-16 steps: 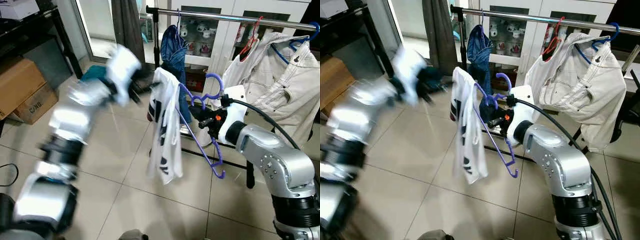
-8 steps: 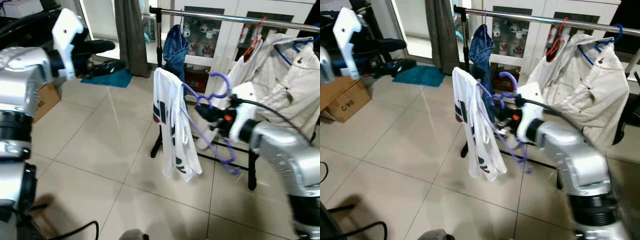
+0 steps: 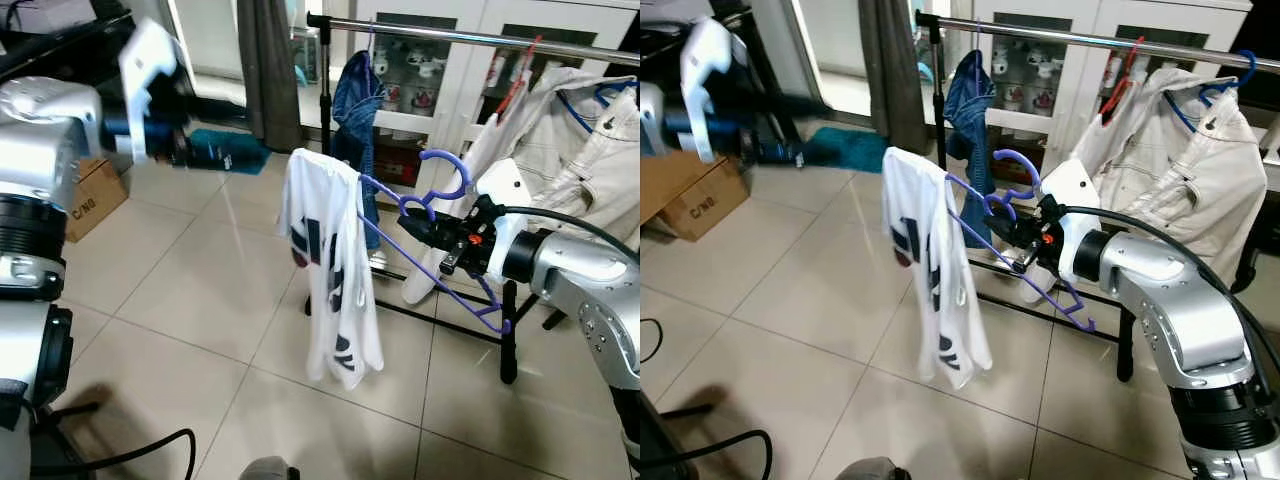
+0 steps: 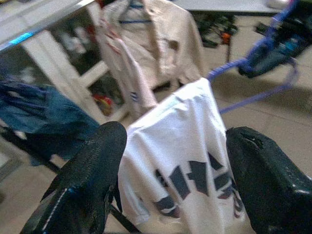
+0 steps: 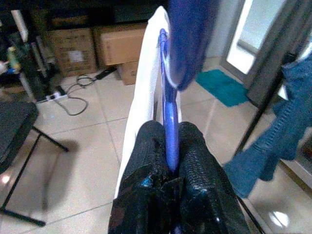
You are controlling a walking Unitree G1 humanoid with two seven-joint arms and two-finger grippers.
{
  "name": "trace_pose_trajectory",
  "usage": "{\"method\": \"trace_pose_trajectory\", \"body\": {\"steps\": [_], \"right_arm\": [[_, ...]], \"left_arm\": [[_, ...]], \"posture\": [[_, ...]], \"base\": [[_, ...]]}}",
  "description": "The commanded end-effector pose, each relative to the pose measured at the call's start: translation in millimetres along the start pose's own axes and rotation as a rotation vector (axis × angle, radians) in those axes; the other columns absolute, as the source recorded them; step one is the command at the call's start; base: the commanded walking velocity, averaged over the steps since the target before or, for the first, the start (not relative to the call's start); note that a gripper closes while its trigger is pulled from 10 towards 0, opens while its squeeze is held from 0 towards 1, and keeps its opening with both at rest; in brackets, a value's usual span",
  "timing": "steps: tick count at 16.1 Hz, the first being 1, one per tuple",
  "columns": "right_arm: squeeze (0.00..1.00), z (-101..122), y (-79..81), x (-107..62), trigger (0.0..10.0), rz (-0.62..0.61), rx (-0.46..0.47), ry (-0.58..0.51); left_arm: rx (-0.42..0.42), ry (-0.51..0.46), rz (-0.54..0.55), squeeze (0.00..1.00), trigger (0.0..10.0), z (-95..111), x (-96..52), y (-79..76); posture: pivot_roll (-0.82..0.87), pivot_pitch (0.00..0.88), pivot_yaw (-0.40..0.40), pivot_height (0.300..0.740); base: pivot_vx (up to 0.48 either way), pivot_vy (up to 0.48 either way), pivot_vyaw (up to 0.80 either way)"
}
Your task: Hang hanger
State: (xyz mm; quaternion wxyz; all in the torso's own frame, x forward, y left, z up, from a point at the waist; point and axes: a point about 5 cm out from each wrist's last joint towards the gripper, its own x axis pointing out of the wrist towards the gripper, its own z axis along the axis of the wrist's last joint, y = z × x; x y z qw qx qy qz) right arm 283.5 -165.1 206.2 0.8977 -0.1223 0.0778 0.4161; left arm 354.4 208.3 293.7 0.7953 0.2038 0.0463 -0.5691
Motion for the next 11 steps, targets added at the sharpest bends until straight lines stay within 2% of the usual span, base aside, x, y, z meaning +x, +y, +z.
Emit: {"method": "trace_pose_trajectory", "body": {"steps": [1,2,3,6,11], "right_arm": [[0.0,15,6.5,1.2,10.0,0.05,-0.077,-0.045],[0.0,15,7.9,1.2,10.0,0.061,-0.084,-0.045],[0.0,16,11.4,0.9,10.0,0.083,-0.11,-0.041],[0.0,18,25.5,-5.2,10.0,0.196,-0.203,-0.038],[0.0,17,33.1,-9.0,10.0,0.253,-0.242,-0.03]], "left_arm": [[0.012,0.021,-0.08,0.56,10.0,-2,4.7,-3.1],[0.012,0.025,-0.112,0.56,10.0,-3,7.6,-4.5],[0.019,0.02,-0.172,0.0,10.0,-5,15.9,-6.4],[0.037,0.062,-0.28,0.0,10.0,-12,29.5,-13.6],[0.053,0.085,-0.335,0.0,10.0,-15,43.4,-18.2]], "posture": [[0.14,0.0,0.054,0.74],[0.14,0.0,0.054,0.74],[0.13,0.0,0.058,0.74],[0.13,0.0,0.065,0.74],[0.13,0.0,0.081,0.74]], "base": [[0.0,0.0,0.0],[0.0,0.0,0.0],[0.0,0.0,0.0],[0.0,0.0,0.0],[0.0,0.0,0.0]]}}
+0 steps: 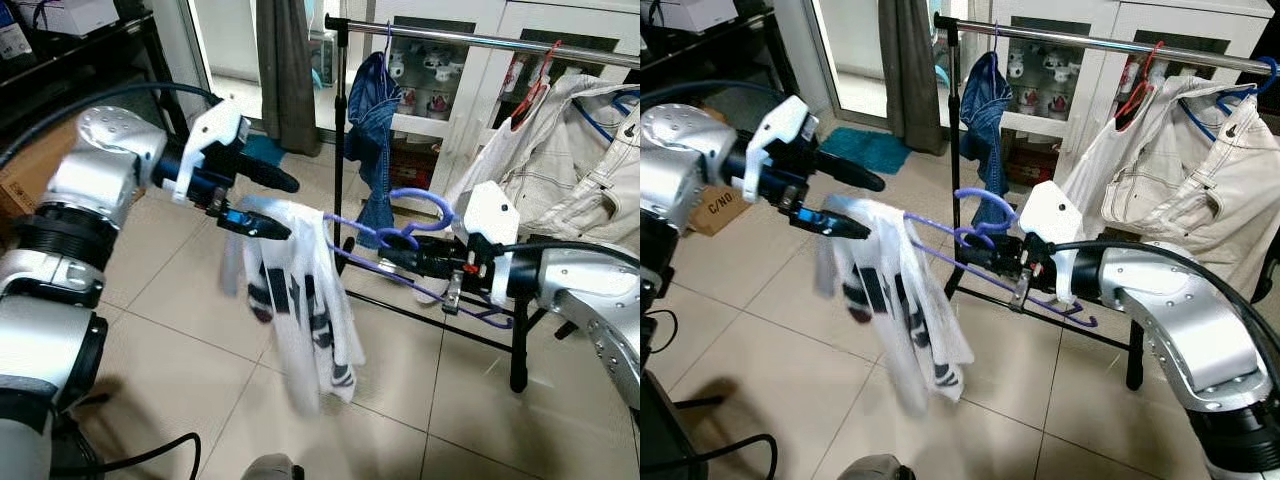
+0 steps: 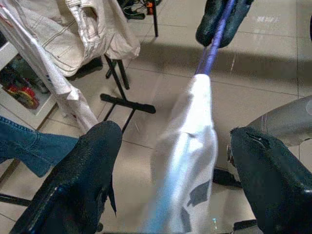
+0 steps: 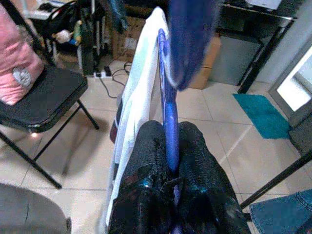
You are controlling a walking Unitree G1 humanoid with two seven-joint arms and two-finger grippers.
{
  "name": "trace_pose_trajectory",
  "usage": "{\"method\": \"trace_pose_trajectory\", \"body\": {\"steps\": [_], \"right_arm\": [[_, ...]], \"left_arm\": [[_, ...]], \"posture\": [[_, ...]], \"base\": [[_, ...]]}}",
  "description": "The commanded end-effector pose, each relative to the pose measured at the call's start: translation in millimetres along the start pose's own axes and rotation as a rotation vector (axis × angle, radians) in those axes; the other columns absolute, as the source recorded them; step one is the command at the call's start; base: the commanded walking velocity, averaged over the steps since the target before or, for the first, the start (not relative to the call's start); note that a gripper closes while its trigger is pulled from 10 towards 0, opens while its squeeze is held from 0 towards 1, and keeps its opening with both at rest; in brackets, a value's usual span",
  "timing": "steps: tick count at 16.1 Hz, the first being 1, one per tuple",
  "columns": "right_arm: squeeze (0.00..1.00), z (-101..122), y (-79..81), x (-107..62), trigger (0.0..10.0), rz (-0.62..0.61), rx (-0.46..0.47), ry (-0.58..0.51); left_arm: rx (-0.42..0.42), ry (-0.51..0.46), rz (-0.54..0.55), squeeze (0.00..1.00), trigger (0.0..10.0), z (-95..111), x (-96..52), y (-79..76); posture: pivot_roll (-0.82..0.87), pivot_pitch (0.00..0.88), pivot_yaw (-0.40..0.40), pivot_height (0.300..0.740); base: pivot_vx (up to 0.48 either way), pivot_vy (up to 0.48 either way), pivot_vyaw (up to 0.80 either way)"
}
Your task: Hang hanger
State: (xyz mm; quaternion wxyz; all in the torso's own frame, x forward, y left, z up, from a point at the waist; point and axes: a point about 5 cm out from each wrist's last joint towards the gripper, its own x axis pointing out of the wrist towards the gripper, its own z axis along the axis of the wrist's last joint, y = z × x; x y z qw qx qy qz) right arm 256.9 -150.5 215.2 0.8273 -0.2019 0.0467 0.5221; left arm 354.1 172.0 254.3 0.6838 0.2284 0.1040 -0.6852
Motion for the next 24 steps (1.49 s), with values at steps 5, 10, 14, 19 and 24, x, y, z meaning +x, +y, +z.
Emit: {"method": "trace_pose_trajectory", "body": {"steps": [5,10,14,19,24], "right_arm": [[0.0,7,6.8,3.1,10.0,0.059,-0.071,-0.017],[0.0,9,8.6,4.3,10.0,0.083,-0.082,-0.017],[0.0,10,9.4,5.3,10.0,0.085,-0.082,-0.025],[0.0,11,7.7,7.2,10.0,0.084,-0.083,-0.034],[0.0,13,4.1,8.6,10.0,0.066,-0.095,-0.037]], "left_arm": [[-0.012,0.022,-0.073,0.0,0.0,3,11.9,-0.9],[-0.038,0.035,-0.113,0.0,0.0,-1,20.5,-3.0],[-0.055,0.079,-0.127,0.0,0.0,-5,19.9,-4.3],[-0.063,0.1,-0.107,0.0,0.0,-5,14.9,-0.8],[-0.078,0.115,-0.078,0.0,0.0,-7,6.4,2.0]], "posture": [[0.12,0.0,0.079,0.74],[0.12,0.0,0.081,0.74],[0.13,0.0,0.086,0.74],[0.13,0.001,0.087,0.74],[0.13,0.0,0.1,0.74]], "base": [[0.0,0.0,0.0],[0.0,0.0,0.0],[0.0,0.0,0.0],[0.0,0.0,0.0],[0.0,0.0,0.0]]}}
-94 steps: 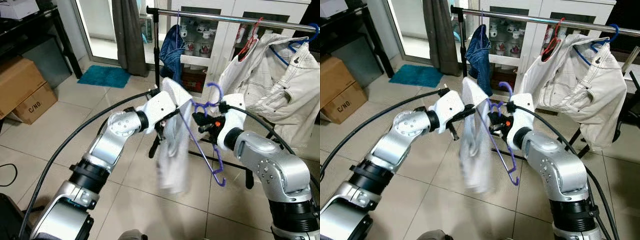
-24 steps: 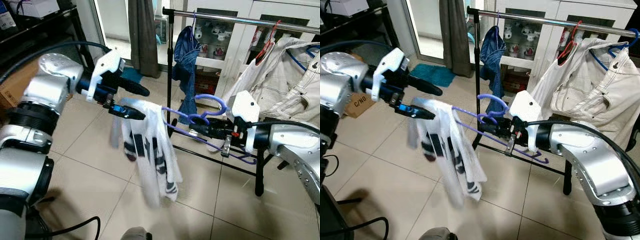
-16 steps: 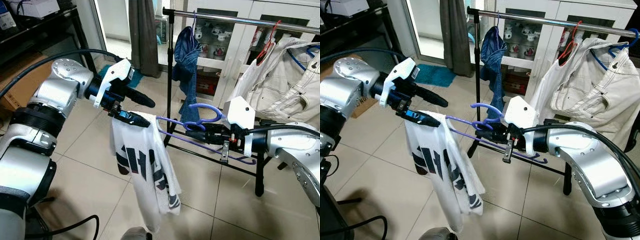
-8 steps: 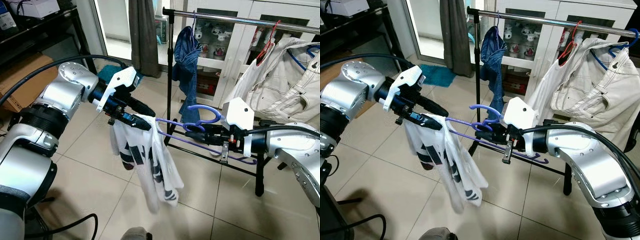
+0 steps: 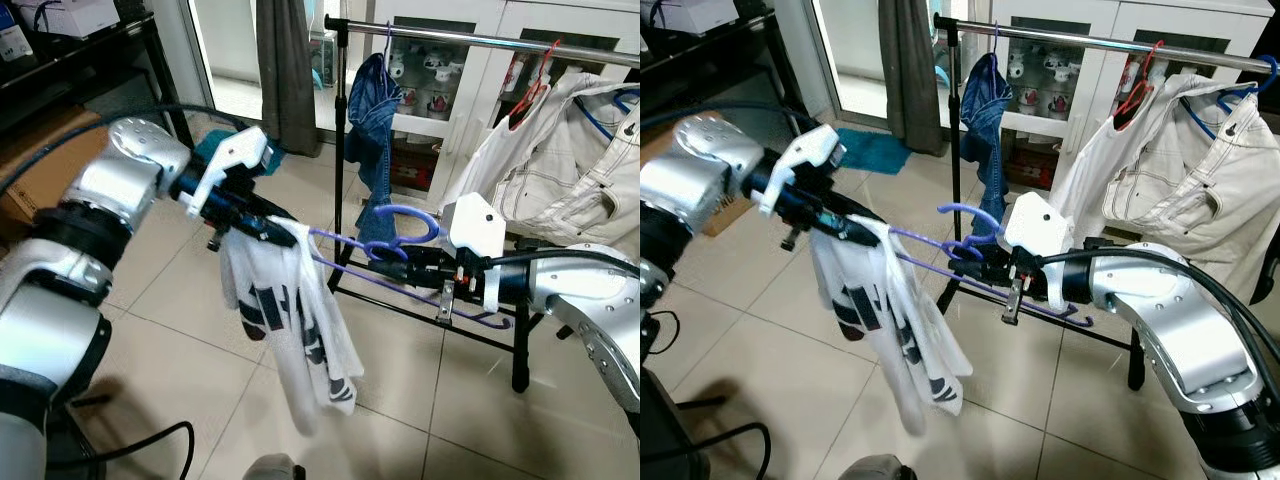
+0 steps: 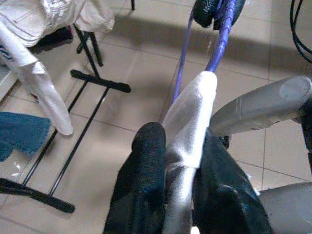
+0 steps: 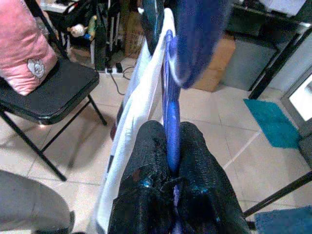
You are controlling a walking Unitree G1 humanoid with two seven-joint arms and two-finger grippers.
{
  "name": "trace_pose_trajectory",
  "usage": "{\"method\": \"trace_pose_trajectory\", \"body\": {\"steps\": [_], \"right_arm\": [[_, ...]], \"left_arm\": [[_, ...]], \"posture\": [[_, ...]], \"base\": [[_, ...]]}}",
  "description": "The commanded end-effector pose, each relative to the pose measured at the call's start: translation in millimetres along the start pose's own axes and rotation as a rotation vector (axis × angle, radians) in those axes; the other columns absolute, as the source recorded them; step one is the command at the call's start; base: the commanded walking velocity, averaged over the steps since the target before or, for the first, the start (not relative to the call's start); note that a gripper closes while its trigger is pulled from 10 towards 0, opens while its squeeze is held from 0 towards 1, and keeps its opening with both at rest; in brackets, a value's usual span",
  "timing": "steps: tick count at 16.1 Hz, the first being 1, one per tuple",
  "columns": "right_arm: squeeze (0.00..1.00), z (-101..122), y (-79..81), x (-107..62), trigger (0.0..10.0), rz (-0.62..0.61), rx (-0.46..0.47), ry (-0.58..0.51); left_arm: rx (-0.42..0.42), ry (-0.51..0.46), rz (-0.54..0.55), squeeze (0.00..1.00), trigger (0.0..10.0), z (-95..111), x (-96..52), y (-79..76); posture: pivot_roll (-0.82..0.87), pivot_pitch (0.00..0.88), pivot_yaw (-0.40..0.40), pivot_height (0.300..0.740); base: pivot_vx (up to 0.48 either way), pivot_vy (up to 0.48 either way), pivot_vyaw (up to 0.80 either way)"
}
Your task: Hang hanger
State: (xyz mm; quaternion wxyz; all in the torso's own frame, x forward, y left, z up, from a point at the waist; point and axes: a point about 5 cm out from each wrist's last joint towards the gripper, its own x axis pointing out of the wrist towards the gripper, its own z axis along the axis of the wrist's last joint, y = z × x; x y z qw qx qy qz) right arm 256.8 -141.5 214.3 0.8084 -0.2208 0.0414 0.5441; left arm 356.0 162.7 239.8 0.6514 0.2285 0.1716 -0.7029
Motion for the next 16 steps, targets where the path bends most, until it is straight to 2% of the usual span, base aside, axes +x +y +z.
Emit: {"method": "trace_pose_trajectory", "body": {"steps": [1,2,3,4,5,6,12,15,16], "right_arm": [[0.0,10,-0.2,0.7,10.0,0.013,-0.05,-0.04],[0.0,10,-0.6,0.5,10.0,0.008,-0.043,-0.046],[0.34,10,-0.2,0.8,10.0,0.008,-0.035,-0.05],[0.61,10,-0.3,0.6,10.0,0.008,-0.032,-0.052],[0.93,10,-0.9,-0.2,10.0,0.006,-0.027,-0.055],[1.0,10,-1.1,-0.7,10.0,0.005,-0.025,-0.055],[1.0,8,-2.9,-1.0,10.0,-0.01,-0.017,-0.055],[1.0,6,-10.3,-9.7,10.0,-0.071,-0.015,-0.05],[1.0,5,-16.4,-17.4,10.0,-0.117,-0.012,-0.045]], "left_arm": [[-0.006,0.023,0.022,0.0,0.0,1,-8.8,1.2],[-0.009,0.016,0.027,0.0,0.0,2,-10.1,2.2],[-0.009,0.013,0.025,0.0,0.0,3,-9.7,2.2],[-0.009,0.011,0.021,0.0,0.0,3,-8.8,1.9],[-0.007,0.003,0.015,0.0,0.0,3,-7.1,1.7],[-0.007,-0.002,0.012,0.0,0.0,3,-6.5,1.5],[-0.04,-0.031,0.015,0.0,0.0,-5,-8.9,-3.1],[-0.066,-0.042,0.033,0.0,0.0,-14,-12.0,-5.7],[-0.076,-0.049,0.049,0.0,0.0,-19,-13.0,-6.3]], "posture": [[0.13,0.0,0.1,0.74],[0.13,0.0,0.103,0.74],[0.13,0.0,0.104,0.74],[0.13,0.0,0.104,0.74],[0.13,0.0,0.103,0.74],[0.13,0.0,0.103,0.74],[0.13,0.0,0.102,0.74],[0.13,0.0,0.103,0.74],[0.13,0.0,0.104,0.74]], "base": [[0.0,0.0,0.0],[0.0,0.0,0.0],[0.0,0.0,0.0],[0.0,0.0,0.0],[0.0,0.0,0.0],[0.0,0.0,0.0],[0.0,0.0,0.0],[0.0,0.0,0.0],[0.0,0.0,0.0]]}}
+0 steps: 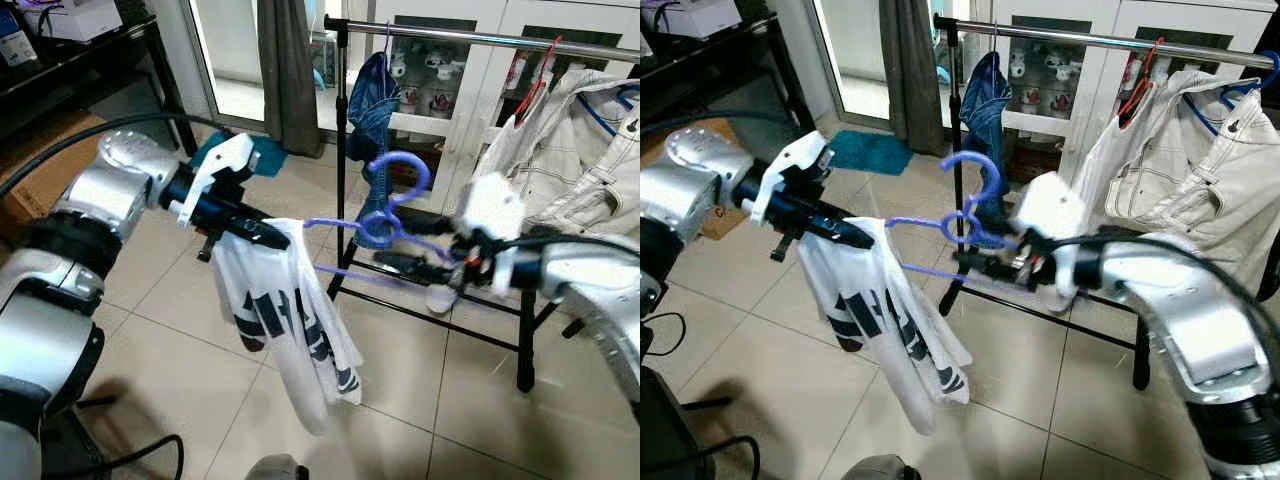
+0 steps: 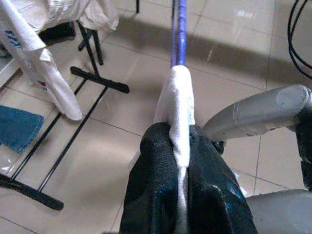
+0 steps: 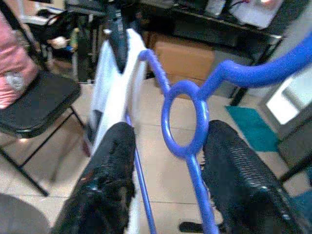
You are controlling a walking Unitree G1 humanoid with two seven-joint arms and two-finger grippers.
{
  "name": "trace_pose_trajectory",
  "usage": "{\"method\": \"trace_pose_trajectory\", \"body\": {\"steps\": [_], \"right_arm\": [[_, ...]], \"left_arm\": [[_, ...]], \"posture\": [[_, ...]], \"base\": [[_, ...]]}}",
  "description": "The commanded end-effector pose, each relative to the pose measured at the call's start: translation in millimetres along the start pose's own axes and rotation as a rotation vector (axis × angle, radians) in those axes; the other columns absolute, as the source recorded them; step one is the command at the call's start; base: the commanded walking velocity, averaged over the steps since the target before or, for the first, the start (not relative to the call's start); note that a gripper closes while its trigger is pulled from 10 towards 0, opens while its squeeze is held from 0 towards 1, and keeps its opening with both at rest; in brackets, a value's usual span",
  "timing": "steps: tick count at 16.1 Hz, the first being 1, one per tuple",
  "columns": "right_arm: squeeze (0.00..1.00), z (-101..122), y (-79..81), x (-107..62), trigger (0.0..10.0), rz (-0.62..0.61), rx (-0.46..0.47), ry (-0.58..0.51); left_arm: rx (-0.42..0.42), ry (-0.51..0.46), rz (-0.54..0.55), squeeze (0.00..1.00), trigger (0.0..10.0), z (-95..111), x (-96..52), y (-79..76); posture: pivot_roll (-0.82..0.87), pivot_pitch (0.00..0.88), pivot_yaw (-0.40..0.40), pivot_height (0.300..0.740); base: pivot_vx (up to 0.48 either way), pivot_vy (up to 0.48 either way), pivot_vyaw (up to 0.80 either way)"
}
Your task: Hang hanger
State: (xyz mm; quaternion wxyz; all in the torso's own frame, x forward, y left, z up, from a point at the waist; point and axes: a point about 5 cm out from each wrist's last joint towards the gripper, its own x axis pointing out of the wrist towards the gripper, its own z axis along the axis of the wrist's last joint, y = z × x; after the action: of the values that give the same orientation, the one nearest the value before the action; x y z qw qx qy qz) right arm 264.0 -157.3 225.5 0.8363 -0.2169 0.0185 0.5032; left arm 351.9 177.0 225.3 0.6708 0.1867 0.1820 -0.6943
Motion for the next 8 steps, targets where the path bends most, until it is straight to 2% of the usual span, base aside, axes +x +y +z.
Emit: {"method": "trace_pose_trajectory", "body": {"steps": [1,2,3,5,6,7,8], "right_arm": [[1.0,1,-7.8,-8.7,10.0,-0.052,-0.005,-0.013],[1.0,-1,-13.7,-14.2,10.0,-0.093,-0.002,-0.005],[1.0,-9,-28.5,-28.2,10.0,-0.199,0.027,0.011],[1.0,-17,-38.2,-40.6,10.0,-0.282,0.053,0.026],[1.0,-27,-42.3,-57.4,10.0,-0.35,0.118,0.021],[1.0,-30,-42.3,-62.7,10.0,-0.366,0.143,0.011],[1.0,-32,-40.2,-71.0,10.0,-0.412,0.192,-0.046]], "left_arm": [[-0.006,-0.006,0.032,0.0,0.0,-4,-8.6,-1.1],[-0.016,-0.012,0.032,0.0,0.0,-8,-7.4,-2.7],[-0.036,-0.036,0.036,0.0,0.0,-17,-1.9,-7.2],[-0.044,-0.057,0.058,0.0,0.0,-23,2.1,-9.7],[-0.036,-0.092,0.141,0.0,0.0,-28,2.9,-8.1],[-0.028,-0.106,0.176,0.0,0.0,-29,2.7,-7.2],[-0.015,-0.151,0.269,0.0,0.0,-28,1.2,-3.8]], "posture": [[0.13,0.0,0.105,0.74],[0.13,0.0,0.106,0.74],[0.13,0.0,0.109,0.74],[0.13,0.0,0.108,0.74],[0.13,0.0,0.106,0.74],[0.13,0.0,0.106,0.74],[0.13,0.0,0.103,0.74]], "base": [[0.0,0.0,0.0],[0.0,0.0,0.0],[0.0,0.0,0.0],[0.0,0.0,0.0],[0.0,0.0,0.0],[0.0,0.0,0.0],[0.0,0.0,0.0]]}}
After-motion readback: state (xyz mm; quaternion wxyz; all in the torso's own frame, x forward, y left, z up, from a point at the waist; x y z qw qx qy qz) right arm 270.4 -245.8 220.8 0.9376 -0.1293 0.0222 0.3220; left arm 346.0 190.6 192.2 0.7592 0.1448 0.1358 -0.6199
